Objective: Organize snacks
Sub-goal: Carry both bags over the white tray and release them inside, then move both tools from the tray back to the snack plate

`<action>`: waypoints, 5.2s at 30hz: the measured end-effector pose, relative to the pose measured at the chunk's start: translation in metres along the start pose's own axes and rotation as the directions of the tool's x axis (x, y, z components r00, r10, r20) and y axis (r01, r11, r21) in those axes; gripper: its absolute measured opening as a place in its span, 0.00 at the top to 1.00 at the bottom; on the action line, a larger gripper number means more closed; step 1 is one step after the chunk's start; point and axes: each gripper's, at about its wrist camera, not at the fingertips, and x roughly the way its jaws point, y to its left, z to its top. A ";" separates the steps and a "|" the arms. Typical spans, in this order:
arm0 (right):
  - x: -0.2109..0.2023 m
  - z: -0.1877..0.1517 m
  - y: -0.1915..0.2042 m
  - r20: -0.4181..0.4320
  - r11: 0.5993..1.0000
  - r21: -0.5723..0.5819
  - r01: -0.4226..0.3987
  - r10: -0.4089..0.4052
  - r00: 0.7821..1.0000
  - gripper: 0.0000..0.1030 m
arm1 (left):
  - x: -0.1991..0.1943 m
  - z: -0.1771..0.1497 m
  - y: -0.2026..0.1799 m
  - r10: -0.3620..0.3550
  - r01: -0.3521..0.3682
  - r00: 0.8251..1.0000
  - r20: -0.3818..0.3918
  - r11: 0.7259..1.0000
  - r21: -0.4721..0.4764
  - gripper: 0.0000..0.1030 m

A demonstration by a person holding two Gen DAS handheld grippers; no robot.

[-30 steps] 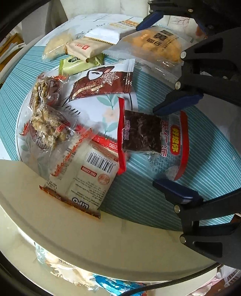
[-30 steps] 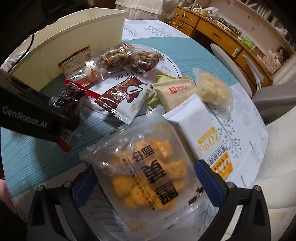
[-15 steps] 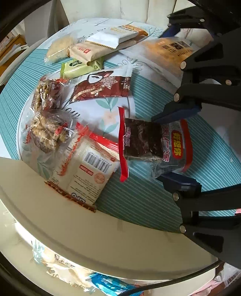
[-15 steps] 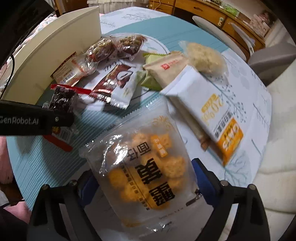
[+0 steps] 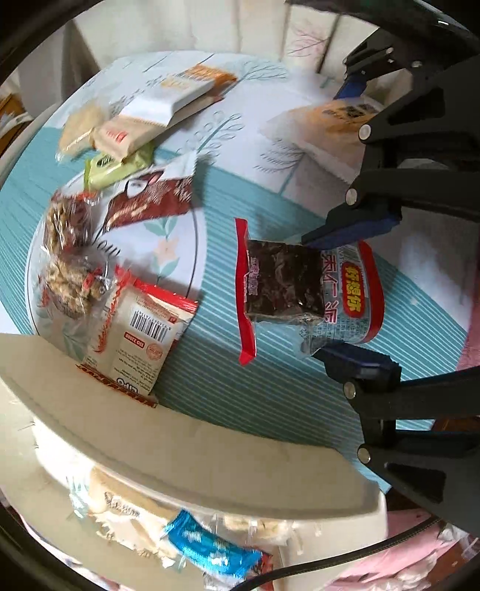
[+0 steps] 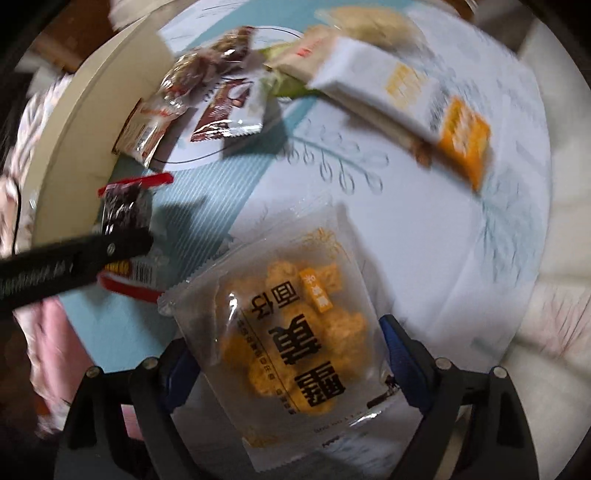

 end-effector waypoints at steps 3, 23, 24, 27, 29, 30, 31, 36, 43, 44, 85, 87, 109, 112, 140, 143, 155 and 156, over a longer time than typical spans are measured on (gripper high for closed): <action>-0.001 -0.006 -0.007 -0.034 0.995 0.090 -0.044 0.048 0.998 0.13 | -0.018 -0.008 -0.003 -0.013 0.012 1.000 0.021 0.999 0.036 0.54; -0.081 -0.016 0.032 0.003 0.951 0.285 -0.118 0.122 0.992 0.13 | -0.154 -0.041 0.041 -0.206 0.147 0.948 0.243 0.960 0.239 0.54; -0.086 -0.015 0.038 0.015 0.951 0.285 -0.120 0.121 0.993 0.13 | -0.160 -0.040 0.046 -0.220 0.155 0.941 0.258 0.956 0.249 0.54; -0.098 -0.026 0.060 0.056 0.952 0.279 -0.127 0.116 0.992 0.13 | -0.177 -0.038 0.059 -0.261 0.174 0.916 0.306 0.943 0.285 0.54; -0.105 -0.024 0.075 0.085 0.954 0.272 -0.129 0.109 0.990 0.13 | -0.188 -0.038 0.069 -0.286 0.184 0.899 0.332 0.934 0.306 0.53; -0.107 -0.023 0.081 0.094 0.954 0.268 -0.132 0.111 0.989 0.13 | -0.193 -0.037 0.075 -0.297 0.187 0.890 0.347 0.930 0.317 0.53; -0.109 -0.021 0.087 0.101 0.954 0.265 -0.138 0.115 0.988 0.13 | -0.197 -0.036 0.080 -0.305 0.189 0.883 0.357 0.927 0.323 0.53; -0.111 -0.009 0.124 0.146 0.958 0.244 -0.153 0.120 0.982 0.13 | -0.214 -0.028 0.109 -0.326 0.194 0.859 0.393 0.920 0.340 0.53; -0.115 0.006 0.170 0.201 0.964 0.210 -0.163 0.120 0.972 0.13 | -0.227 -0.011 0.158 -0.356 0.224 0.833 0.424 0.917 0.330 0.53; -0.115 0.008 0.177 0.209 0.965 0.206 -0.163 0.119 0.971 0.13 | -0.227 -0.008 0.162 -0.356 0.224 0.831 0.428 0.917 0.329 0.53; -0.074 0.033 0.269 0.335 0.915 0.211 -0.345 0.264 0.904 0.00 | -0.201 0.047 0.253 -0.212 0.099 0.909 0.359 0.947 0.307 0.18; -0.077 0.028 0.267 0.354 0.914 0.222 -0.339 0.249 0.902 0.00 | -0.201 0.046 0.251 -0.218 0.101 0.908 0.359 0.943 0.317 0.18; -0.117 -0.038 0.180 0.491 0.902 0.404 -0.150 -0.076 0.868 0.04 | -0.203 0.024 0.127 -0.295 0.114 0.917 0.270 0.840 0.531 0.18; -0.123 -0.044 0.165 0.488 0.901 0.417 -0.122 -0.109 0.866 0.05 | -0.201 0.023 0.102 -0.302 0.125 0.920 0.249 0.830 0.544 0.18; -0.129 -0.018 0.036 0.564 0.964 0.127 0.235 -0.265 0.782 0.05 | -0.106 0.067 -0.066 -0.095 0.039 0.988 0.123 0.917 0.397 0.18; -0.121 -0.008 0.025 0.578 0.957 0.103 0.270 -0.278 0.767 0.05 | -0.089 0.079 -0.075 -0.055 0.010 0.992 0.112 0.930 0.368 0.18; -0.067 0.030 -0.019 0.633 0.937 -0.033 0.348 -0.249 0.733 0.11 | -0.021 0.115 -0.089 0.108 -0.111 0.994 0.027 0.956 0.272 0.18; -0.063 0.033 -0.021 0.634 0.935 -0.039 0.352 -0.249 0.732 0.11 | -0.016 0.117 -0.090 0.116 -0.118 0.993 0.022 0.957 0.264 0.18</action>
